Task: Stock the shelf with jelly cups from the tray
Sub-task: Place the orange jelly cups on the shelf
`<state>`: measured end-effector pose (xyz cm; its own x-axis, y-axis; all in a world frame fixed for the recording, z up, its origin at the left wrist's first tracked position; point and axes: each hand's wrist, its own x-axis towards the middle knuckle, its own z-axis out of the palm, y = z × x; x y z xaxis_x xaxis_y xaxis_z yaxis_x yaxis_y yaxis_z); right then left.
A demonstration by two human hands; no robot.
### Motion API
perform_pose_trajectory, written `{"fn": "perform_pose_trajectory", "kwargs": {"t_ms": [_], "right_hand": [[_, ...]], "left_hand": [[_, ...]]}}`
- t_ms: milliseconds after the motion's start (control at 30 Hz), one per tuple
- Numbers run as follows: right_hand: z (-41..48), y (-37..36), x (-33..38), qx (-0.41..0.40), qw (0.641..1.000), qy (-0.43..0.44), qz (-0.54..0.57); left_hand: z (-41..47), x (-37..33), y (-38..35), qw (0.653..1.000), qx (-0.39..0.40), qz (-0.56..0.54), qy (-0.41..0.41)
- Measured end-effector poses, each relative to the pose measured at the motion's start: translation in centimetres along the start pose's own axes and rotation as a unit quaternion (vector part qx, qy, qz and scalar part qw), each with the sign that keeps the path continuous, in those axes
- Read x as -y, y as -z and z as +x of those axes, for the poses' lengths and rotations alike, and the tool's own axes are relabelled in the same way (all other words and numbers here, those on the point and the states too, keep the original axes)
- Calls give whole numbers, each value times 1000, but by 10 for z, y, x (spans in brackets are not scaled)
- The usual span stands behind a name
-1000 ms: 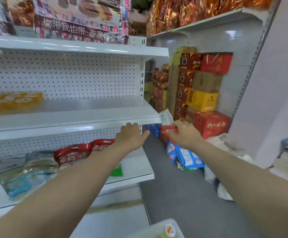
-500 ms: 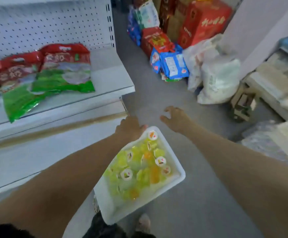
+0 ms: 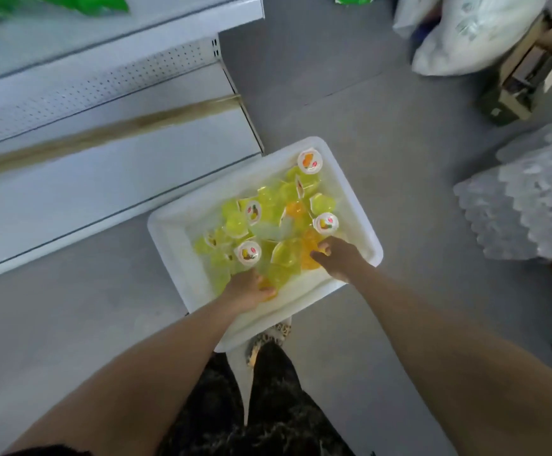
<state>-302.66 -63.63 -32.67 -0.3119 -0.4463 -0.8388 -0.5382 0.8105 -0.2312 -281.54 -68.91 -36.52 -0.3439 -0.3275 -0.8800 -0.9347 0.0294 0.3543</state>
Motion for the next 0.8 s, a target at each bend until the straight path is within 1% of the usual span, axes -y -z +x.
{"fn": "perform_pose_trajectory", "kwargs": {"t_ms": [167,300,433,567,700,800], "right_hand": [[23,-19,-6,28,999,-32,26],[37,-33,-7,43,996,-44,63],[49,-41,-7,46,997,-54,32],[64,-48,-12,64,996,-63,25],[66,-48,-12,73,996,-52,25],[65,-52,-13,61,996,-56,24]], "left_hand": [[19,15,-9,1000,18,-6,-22],[30,24,-12,998,41,-43,-30],[36,34,-14,994,62,-81,-31],[42,35,-16,991,82,-95,-50],[45,35,-14,986,91,-138,-28],[49,41,-14,973,97,-210,-17]]}}
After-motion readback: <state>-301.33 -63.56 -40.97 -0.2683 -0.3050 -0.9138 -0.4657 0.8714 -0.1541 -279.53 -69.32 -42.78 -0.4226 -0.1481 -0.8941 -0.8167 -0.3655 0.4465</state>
